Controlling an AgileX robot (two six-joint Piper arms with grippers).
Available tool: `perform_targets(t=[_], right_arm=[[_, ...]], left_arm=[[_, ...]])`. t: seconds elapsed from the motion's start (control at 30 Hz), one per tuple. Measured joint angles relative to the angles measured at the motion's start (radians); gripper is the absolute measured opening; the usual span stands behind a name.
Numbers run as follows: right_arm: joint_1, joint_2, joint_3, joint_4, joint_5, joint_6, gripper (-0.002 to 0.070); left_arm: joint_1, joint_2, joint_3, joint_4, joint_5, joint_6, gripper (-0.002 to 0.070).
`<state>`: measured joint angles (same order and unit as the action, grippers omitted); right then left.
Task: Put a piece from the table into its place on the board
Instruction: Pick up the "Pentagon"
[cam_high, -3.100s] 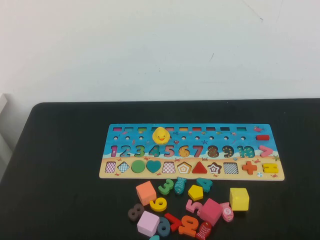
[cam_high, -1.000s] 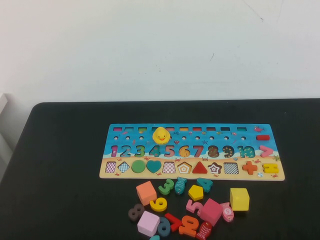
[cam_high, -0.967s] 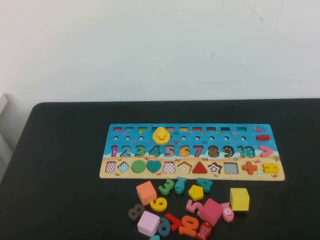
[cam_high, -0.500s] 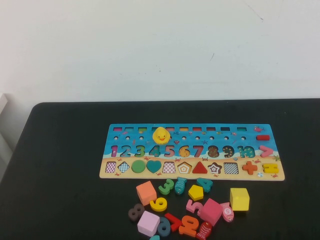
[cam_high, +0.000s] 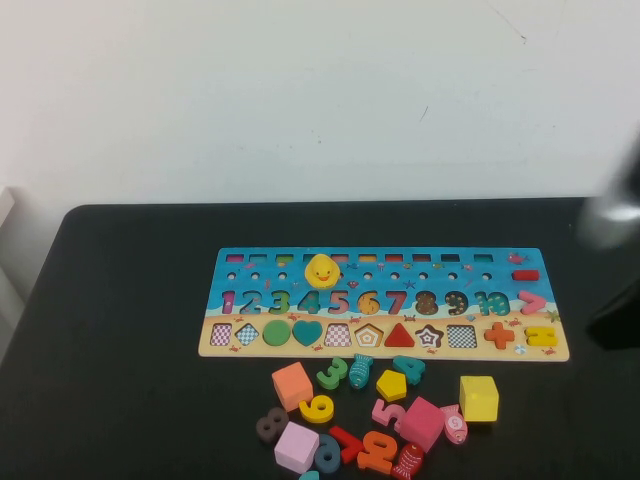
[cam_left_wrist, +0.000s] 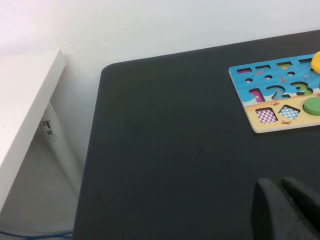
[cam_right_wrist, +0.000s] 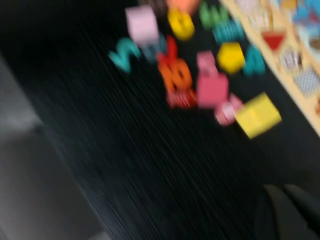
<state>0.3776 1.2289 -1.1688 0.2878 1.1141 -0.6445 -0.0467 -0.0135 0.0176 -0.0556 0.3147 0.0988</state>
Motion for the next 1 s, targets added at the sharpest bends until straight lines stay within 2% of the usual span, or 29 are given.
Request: perform_targets(t=[0.17,0.3,0.53,1.0], right_arm=[[0.158,0.192,-0.055,-0.265,-0.003,0.175,0.0019],[0.227,0.338,-0.113,-0.395,-0.003,0.297,0.0019],[0.236,0.519,-0.211,-0.42,-0.023,0.44,0.0019],[0.28,0.745,-0.317,-0.414,-0.063,0.465,0.002]], left_arm=[[0.0,0.0,0.0,0.0,0.0,0.0,-0.0002],[0.0,0.0,0.0,0.0,0.0,0.0,-0.0002],[0.0,0.0,0.0,0.0,0.0,0.002,-0.0002],[0.0,0.0,0.0,-0.029,0.0,0.002,-0.0001]])
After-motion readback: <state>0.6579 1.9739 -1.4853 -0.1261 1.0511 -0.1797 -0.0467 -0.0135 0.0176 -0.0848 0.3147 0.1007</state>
